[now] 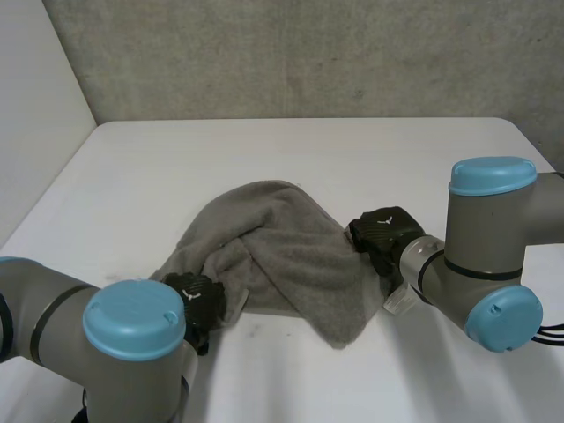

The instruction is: Fold the towel.

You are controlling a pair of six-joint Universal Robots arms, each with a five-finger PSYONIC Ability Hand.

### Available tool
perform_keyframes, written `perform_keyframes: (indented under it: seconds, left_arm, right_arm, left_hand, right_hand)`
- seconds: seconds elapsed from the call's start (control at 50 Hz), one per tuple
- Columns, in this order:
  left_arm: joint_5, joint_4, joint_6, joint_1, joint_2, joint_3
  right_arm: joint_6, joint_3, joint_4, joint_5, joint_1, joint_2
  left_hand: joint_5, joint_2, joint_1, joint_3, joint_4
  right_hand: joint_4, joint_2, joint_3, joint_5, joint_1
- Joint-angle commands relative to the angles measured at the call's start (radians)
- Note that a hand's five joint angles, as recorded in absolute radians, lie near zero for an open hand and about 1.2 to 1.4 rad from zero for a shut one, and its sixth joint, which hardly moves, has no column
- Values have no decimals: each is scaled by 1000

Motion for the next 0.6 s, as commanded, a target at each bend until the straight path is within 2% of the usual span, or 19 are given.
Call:
perform_keyframes:
  seconds: [0.02, 0.14, 0.22, 0.28, 0.32, 0.42, 0.5, 0.52, 0.54, 0.56, 0.58, 0.6]
  left_arm:
    - [-1, -6, 16, 48, 44, 7]
    - [16, -6, 88, 103, 224, 10]
    - [31, 0, 128, 123, 270, 16]
    - [59, -3, 141, 129, 281, 22]
    - [74, -3, 138, 131, 281, 24]
    - [106, -4, 135, 134, 267, 30]
    - [108, -1, 135, 132, 223, 56]
    - [108, -1, 135, 132, 222, 56]
    - [109, -1, 132, 132, 207, 71]
    - [108, -3, 132, 134, 195, 85]
    - [108, -3, 132, 134, 195, 85]
    - [108, -4, 130, 134, 186, 96]
  right_arm:
    - [-5, -16, 5, 0, -17, -16]
    - [-11, -48, 11, 3, -70, -50]
    - [-6, -73, 2, 12, -107, -68]
    - [8, -99, -23, 48, -141, -79]
    - [9, -119, -108, 86, -152, -79]
    - [-1, -180, -211, 65, -161, -33]
    - [-9, -246, -204, 46, -163, 36]
    - [-23, -281, -187, 49, -163, 65]
    - [-23, -282, -187, 49, -163, 65]
    - [-46, -309, -160, 52, -163, 88]
    - [-73, -323, -128, 55, -163, 103]
    - [-74, -323, -127, 55, -163, 104]
  left_hand:
    - [260, 250, 269, 253, 254]
    - [260, 250, 269, 253, 254]
    - [260, 250, 269, 253, 254]
    - [260, 250, 269, 253, 254]
    - [260, 250, 269, 253, 254]
    - [260, 250, 269, 253, 254]
    - [260, 250, 269, 253, 254]
    - [260, 250, 269, 253, 254]
    - [260, 250, 269, 253, 254]
    - [260, 250, 269, 253, 254]
    - [260, 250, 269, 253, 254]
    - [260, 250, 269, 253, 254]
  right_hand:
    - [38, 94, 44, 167, 208]
    - [38, 94, 44, 167, 208]
    - [38, 94, 44, 167, 208]
    - [38, 94, 44, 167, 208]
    - [38, 94, 44, 167, 208]
    - [38, 94, 44, 167, 208]
    - [22, 78, 28, 151, 191]
    - [-286, -231, -280, -157, -117]
    - [-289, -234, -283, -160, -120]
    - [-914, -859, -908, -785, -745]
    - [-1183, -1128, -1177, -1054, -1014]
    - [-1183, -1128, -1177, -1054, -1014]
